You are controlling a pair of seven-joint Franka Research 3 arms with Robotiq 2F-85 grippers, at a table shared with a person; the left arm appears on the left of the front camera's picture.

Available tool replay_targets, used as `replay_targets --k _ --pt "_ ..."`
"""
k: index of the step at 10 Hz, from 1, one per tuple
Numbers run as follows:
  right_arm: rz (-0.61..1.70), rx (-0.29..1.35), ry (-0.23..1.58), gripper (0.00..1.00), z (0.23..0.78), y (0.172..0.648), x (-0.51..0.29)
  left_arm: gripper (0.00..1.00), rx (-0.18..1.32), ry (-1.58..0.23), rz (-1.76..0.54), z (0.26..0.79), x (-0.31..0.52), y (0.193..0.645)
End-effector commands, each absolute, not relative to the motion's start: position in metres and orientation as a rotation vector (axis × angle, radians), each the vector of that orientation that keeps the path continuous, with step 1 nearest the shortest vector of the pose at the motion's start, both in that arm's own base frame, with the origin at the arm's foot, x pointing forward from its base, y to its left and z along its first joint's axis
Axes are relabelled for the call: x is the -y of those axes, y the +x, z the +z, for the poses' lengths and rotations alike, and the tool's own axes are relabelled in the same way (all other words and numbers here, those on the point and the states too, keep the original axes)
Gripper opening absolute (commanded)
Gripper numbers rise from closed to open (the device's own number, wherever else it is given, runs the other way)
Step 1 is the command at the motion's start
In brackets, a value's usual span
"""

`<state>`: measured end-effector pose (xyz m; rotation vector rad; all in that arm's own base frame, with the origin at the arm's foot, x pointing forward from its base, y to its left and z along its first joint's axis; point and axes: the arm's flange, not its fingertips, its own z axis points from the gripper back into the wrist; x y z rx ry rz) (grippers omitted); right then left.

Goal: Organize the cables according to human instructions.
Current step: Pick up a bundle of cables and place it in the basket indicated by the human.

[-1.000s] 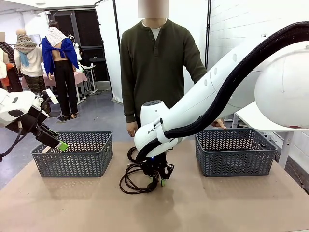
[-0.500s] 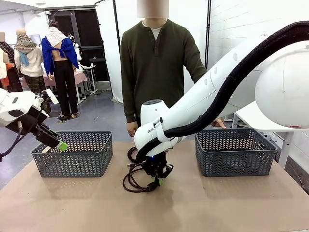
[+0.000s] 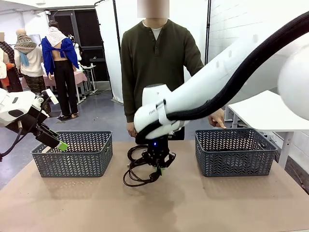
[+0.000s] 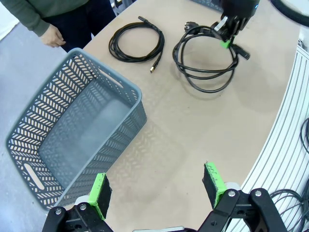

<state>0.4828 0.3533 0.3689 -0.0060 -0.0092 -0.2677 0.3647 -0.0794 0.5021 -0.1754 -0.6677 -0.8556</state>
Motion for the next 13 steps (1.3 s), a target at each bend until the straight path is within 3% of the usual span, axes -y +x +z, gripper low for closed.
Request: replay_targets --k 1,6,9,13 --pt "-0.102 -0.100 0.015 0.00 0.407 0.489 -0.337 1.00 0.674 -0.189 -0.855 0.501 0.078 0.366" --pt "0.403 -0.097 -0.054 0.00 0.471 0.510 -0.292 1.00 0.674 -0.189 -0.855 0.501 0.078 0.366" --pt "0.479 -0.098 -0.082 0.00 0.481 0.533 -0.276 1.00 0.674 -0.189 -0.855 0.501 0.078 0.366" --pt "0.461 -0.086 -0.078 0.00 0.481 0.523 -0.277 1.00 0.674 -0.189 -0.855 0.501 0.078 0.366"
